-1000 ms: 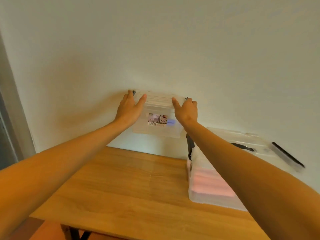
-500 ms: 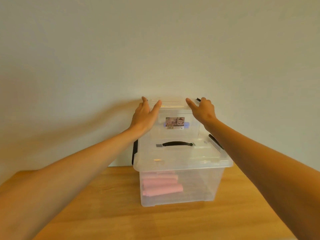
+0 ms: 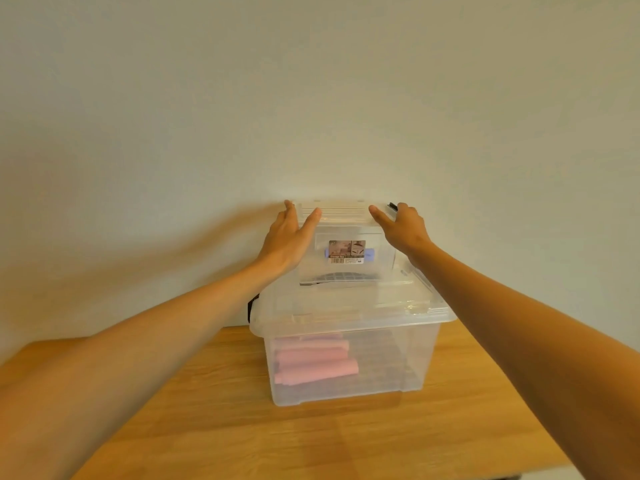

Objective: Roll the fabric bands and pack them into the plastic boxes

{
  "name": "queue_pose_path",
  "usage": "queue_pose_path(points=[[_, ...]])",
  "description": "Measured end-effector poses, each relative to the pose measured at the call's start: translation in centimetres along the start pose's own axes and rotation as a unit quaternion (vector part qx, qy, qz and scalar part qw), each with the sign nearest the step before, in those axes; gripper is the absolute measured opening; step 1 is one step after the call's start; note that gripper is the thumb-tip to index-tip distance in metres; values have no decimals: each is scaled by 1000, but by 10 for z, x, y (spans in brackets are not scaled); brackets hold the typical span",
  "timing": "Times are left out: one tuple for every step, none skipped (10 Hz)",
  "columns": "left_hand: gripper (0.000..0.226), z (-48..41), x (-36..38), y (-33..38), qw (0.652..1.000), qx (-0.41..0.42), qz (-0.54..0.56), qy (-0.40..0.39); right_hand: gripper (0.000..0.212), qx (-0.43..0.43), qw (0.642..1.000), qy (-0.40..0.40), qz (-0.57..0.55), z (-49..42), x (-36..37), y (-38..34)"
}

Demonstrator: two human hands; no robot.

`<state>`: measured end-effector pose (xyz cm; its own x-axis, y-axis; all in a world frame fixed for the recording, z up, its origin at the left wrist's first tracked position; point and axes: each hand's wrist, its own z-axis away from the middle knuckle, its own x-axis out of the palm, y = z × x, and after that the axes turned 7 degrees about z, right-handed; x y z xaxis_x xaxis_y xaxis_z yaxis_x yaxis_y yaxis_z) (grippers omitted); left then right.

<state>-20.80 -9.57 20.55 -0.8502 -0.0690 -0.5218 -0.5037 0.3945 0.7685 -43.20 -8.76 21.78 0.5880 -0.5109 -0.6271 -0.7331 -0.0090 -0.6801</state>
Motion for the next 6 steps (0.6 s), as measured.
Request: queue_pose_path(points=[[85,-4,-2,-4,1000,0,-14,-8,76,-4,1000,-7,1,-5,3,0],[82,-4,-2,-7,1000,3,-24,-14,75,-1,1000,-7,9,-7,4,0],[80,-4,-1,-9,1000,12,-28,3,73,0,1000,16,21,-11,6,-1],[78,-4,-1,-9,999,19,-42,19,74,0,999,25,26,-8,6,-4],[76,-6,-3,-12,997,19,-67,28,77,-1,1000,19,23,-9,5,-5],[73,-6,-7,-9,994,27,-91,47,85,-1,999,22,43,-6,3,-9]])
